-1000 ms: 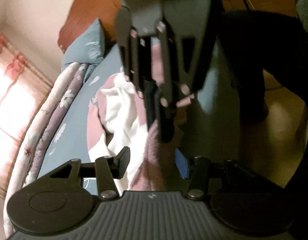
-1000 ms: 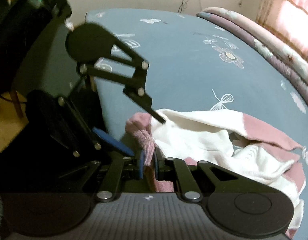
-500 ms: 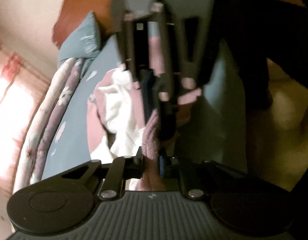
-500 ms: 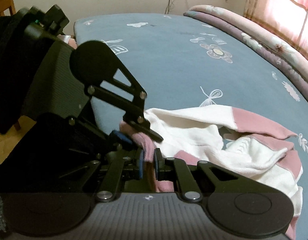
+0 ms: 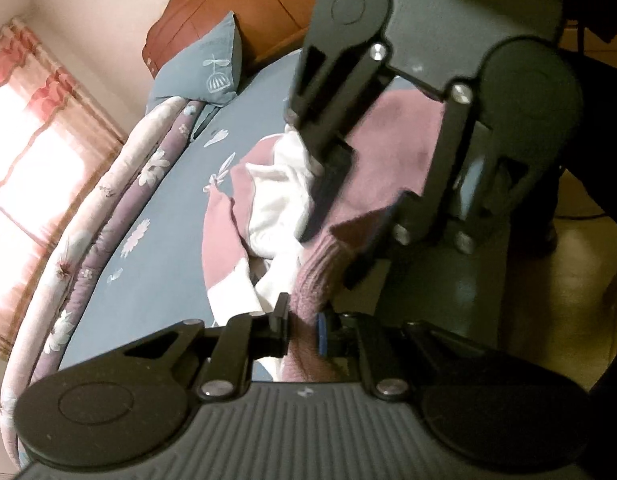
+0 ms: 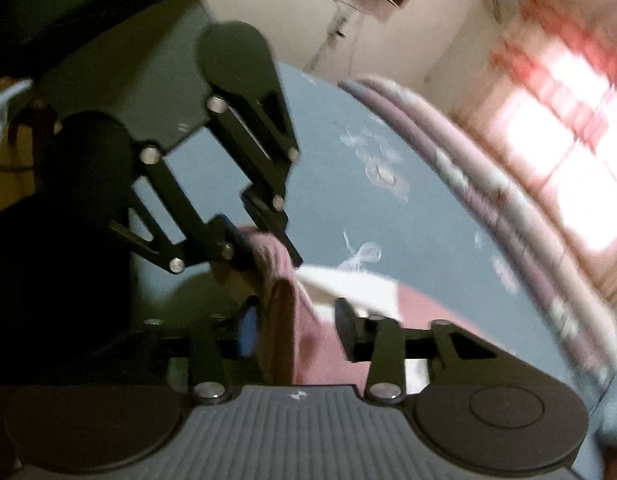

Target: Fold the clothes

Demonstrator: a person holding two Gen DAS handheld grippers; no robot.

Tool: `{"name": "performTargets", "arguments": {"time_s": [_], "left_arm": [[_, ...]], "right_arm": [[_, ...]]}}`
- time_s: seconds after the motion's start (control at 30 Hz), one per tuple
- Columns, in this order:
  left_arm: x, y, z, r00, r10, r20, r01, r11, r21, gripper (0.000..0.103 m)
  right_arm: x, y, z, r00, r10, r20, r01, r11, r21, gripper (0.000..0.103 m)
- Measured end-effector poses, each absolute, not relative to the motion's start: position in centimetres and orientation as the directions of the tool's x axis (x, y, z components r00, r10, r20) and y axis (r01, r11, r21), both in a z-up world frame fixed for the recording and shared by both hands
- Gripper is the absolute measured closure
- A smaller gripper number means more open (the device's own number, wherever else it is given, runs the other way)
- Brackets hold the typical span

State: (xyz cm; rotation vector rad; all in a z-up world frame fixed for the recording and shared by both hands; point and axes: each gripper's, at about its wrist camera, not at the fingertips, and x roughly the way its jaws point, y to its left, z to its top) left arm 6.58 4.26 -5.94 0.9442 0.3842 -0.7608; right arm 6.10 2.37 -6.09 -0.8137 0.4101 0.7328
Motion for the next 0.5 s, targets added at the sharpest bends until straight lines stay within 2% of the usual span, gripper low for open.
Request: {"name": "performTargets", "arguments": {"time_s": [0.03, 0.07, 0.13, 0.23, 0.3, 0.43, 0.5], "left_arm": [[6.6, 4.4, -5.9, 0.684, -0.412, -0.602, 0.730, 0.367, 0.577, 0.090], [6.6, 4.5, -6.0, 0.680, -0.414, -0.605, 0.733, 0.368, 0.572, 0.083], [6.4, 4.6, -6.1, 0.665, -0.422, -0.616, 0.746, 0.346, 0.569, 0.083], [5.2, 4.1, -6.7, 0.666, -0.427, -0.612, 0.737, 0.252, 0.627, 0.083], [4.8, 3.6, -6.9, 0.688, -0.414, -0.596, 0.709, 0.209, 0.673, 0.083], [4.5, 2.7, -6.6, 0.693, -0.415, -0.589, 0.701, 0.196, 0.686, 0.084], [4.6, 2.3, -6.7, 0.684, -0.407, -0.605, 0.714, 0.202, 0.671, 0.093]], "right_arm": [[5.9, 2.6, -6.1, 0.689, 0.425, -0.588, -0.724, 0.452, -0.522, 0.095], [5.9, 2.6, -6.0, 0.686, 0.421, -0.593, -0.726, 0.444, -0.525, 0.095], [6.1, 2.5, -5.6, 0.681, 0.419, -0.601, -0.730, 0.451, -0.513, 0.095], [6.9, 2.0, -4.5, 0.640, 0.436, -0.632, -0.760, 0.481, -0.438, 0.095], [7.3, 1.7, -4.0, 0.625, 0.440, -0.644, -0.768, 0.494, -0.408, 0.095], [7.5, 1.3, -3.1, 0.632, 0.444, -0.635, -0.761, 0.512, -0.399, 0.095], [7.4, 1.0, -2.8, 0.625, 0.450, -0.637, -0.762, 0.526, -0.377, 0.095]]}}
